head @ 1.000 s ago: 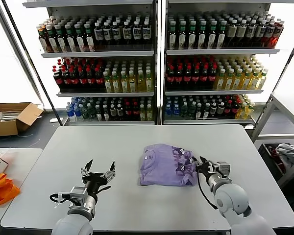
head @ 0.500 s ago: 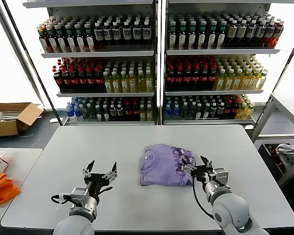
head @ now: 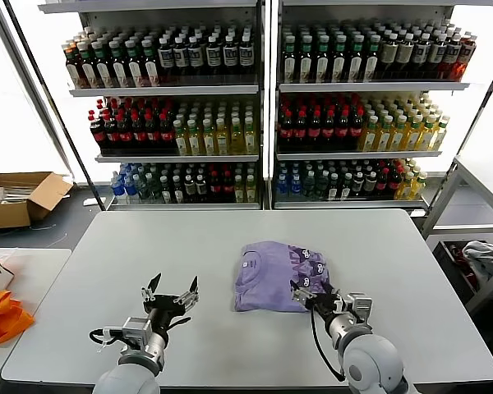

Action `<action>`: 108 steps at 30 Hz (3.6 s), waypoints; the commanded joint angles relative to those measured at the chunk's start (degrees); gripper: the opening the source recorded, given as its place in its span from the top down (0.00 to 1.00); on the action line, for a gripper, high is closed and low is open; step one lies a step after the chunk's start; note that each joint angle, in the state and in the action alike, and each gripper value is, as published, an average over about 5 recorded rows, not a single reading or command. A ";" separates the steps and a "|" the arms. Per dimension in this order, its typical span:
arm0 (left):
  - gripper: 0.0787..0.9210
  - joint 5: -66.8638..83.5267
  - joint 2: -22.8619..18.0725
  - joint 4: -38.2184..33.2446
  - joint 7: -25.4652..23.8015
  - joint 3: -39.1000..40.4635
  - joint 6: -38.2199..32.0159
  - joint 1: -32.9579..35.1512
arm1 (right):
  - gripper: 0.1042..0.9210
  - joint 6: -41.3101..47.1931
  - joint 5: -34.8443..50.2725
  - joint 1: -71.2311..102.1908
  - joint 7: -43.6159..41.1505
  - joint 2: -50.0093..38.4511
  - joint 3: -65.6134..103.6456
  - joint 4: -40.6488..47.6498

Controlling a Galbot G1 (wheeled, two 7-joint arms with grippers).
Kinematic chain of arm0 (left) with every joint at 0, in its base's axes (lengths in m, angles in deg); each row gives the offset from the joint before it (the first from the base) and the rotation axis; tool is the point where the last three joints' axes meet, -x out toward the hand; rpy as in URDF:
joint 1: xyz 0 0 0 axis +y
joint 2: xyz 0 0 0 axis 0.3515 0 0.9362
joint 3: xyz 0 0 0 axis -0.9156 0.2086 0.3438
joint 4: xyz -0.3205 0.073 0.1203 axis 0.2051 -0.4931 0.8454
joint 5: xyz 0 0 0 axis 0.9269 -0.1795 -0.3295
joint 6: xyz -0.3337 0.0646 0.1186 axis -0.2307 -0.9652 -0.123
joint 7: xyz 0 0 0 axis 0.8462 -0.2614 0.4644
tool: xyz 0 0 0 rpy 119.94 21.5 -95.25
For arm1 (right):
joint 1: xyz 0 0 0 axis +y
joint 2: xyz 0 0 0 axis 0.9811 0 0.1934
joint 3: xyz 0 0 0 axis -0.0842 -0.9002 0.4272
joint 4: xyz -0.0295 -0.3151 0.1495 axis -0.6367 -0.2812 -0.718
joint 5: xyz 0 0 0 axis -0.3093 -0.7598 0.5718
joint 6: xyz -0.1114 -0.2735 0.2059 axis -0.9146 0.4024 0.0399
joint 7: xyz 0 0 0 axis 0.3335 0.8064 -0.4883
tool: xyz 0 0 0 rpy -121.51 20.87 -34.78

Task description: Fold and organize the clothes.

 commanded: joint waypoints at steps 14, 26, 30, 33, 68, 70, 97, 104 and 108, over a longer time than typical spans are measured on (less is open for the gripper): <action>0.12 0.05 0.13 1.58 -0.78 0.70 0.63 -0.09 | 0.12 0.35 2.88 4.00 4.06 0.31 2.01 0.68; 0.12 0.17 -0.47 1.28 -0.79 0.93 1.05 0.07 | 0.12 0.39 3.63 5.24 2.29 -5.15 2.52 -8.75; 0.12 0.04 -0.52 1.12 -0.84 1.11 1.15 0.32 | 0.12 0.34 5.18 6.47 1.57 -3.77 1.55 -10.92; 0.12 0.02 -0.57 1.02 -0.87 1.11 1.25 0.31 | 0.12 0.38 6.95 6.12 1.92 -3.33 0.92 -11.04; 0.12 0.28 -0.26 1.61 -1.31 0.97 1.50 0.49 | 0.12 0.42 10.27 7.69 4.32 -1.20 4.57 -5.94; 0.12 0.26 -0.37 1.63 -1.30 1.08 1.49 0.50 | 0.12 0.43 10.33 7.95 4.57 -0.99 4.15 -6.03; 0.12 1.12 -0.84 -1.59 -1.05 0.18 1.77 1.37 | 0.12 0.35 -9.45 -1.49 2.21 -2.06 6.10 -11.97; 0.12 1.13 -1.66 -2.88 -0.85 -0.35 1.69 2.15 | 0.12 0.34 -25.15 -13.15 2.78 1.74 -6.30 7.80; 0.12 1.02 -1.69 -2.78 -0.83 -0.79 1.47 3.01 | 0.12 0.34 -25.06 -14.90 5.52 6.20 -9.19 13.39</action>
